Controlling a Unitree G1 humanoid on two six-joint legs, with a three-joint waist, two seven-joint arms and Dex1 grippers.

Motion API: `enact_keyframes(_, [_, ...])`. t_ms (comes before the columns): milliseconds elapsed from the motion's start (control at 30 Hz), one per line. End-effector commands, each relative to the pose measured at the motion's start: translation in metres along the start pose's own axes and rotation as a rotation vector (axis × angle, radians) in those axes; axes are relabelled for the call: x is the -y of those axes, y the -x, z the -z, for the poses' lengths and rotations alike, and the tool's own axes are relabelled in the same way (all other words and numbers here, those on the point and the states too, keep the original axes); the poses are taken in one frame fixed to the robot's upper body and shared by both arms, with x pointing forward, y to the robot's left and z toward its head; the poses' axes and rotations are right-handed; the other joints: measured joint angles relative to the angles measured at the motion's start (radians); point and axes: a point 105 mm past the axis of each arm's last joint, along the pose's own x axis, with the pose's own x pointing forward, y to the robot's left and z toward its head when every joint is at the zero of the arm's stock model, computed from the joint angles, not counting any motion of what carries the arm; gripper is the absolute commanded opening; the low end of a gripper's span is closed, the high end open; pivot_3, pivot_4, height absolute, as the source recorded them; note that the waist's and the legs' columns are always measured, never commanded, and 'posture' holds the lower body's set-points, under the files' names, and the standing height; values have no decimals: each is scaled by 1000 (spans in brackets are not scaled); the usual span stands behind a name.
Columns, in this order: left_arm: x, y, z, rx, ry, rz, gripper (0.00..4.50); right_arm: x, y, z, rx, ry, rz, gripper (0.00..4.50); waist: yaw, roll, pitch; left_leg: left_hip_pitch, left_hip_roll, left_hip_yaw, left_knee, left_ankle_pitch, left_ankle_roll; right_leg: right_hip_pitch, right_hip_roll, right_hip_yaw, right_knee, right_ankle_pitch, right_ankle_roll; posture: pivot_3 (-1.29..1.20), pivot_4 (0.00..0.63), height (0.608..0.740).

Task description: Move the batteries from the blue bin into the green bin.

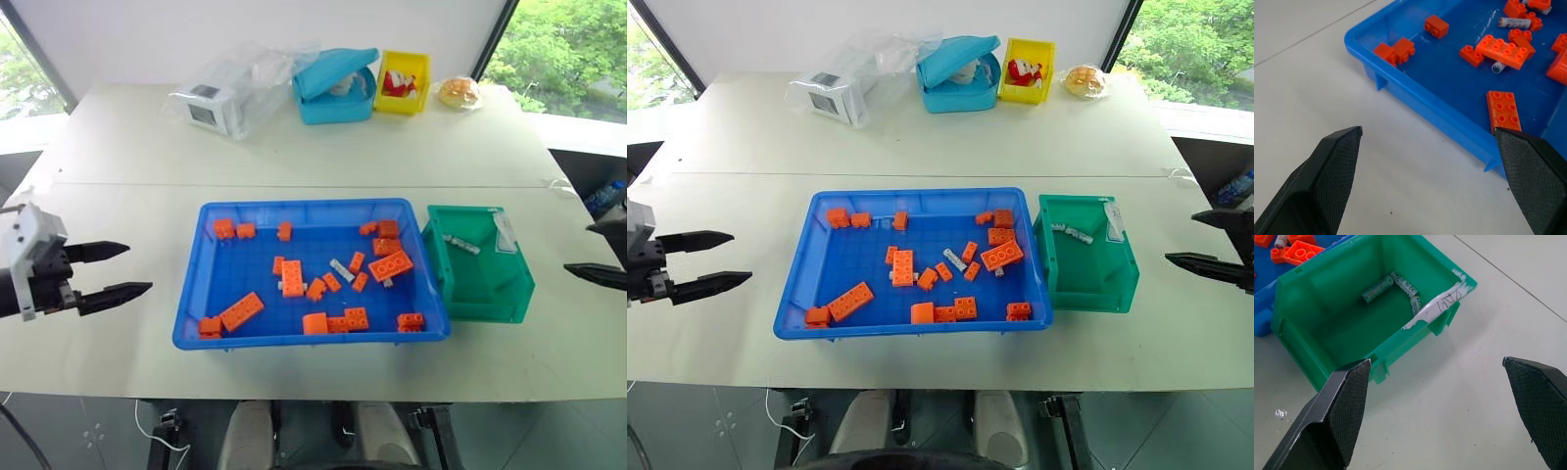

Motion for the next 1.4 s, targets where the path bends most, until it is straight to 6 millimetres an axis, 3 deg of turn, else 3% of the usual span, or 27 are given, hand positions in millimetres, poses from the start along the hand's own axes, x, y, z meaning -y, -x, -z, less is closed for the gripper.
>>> enact_keyframes(33, [-1,0,-8,12,-39,-23,4500,3,0,-7,24,25,17,4440,0,0,0,0,0,0,0,0,0,0,0,0,0,0,0,0,150,736])
enact_keyframes(467, [1,-1,-10,32,-2,-3,4500,3,-4,-7,32,17,26,4440,-1,0,0,1,0,0,1,0,0,0,1,0,1,0,0,0,150,736])
enact_keyframes(700, [8,-6,-18,47,-32,45,4500,0,-20,-38,90,61,-16,4440,-5,1,0,2,0,0,2,0,0,1,1,1,2,1,0,0,150,736])
enact_keyframes(867, [25,-14,-25,44,-58,146,4500,-25,-49,-77,157,51,-198,4440,-7,1,1,2,0,0,2,0,0,1,2,1,3,1,0,0,150,736])
enact_keyframes(967, [37,-18,-28,41,-69,215,4500,-41,-77,-101,195,-27,-309,4440,-8,1,1,2,1,0,2,0,0,1,2,1,3,1,-1,0,150,736])
enact_keyframes(1133, [51,-28,-33,48,-100,294,4500,-88,-135,-136,171,-171,-537,4440,-8,1,1,1,1,0,2,1,0,0,2,1,4,2,-2,0,150,736])
enact_keyframes(1267, [58,-36,-35,57,-118,327,4500,-122,-182,-147,50,-317,-625,4440,-3,1,0,-1,0,0,3,1,0,-4,2,2,9,4,1,0,150,736])
enact_keyframes(1400, [62,-41,-34,53,-127,342,4500,-148,-205,-147,-43,-359,-677,4440,6,0,0,-5,0,-1,5,1,0,-10,2,1,16,4,2,0,150,736])
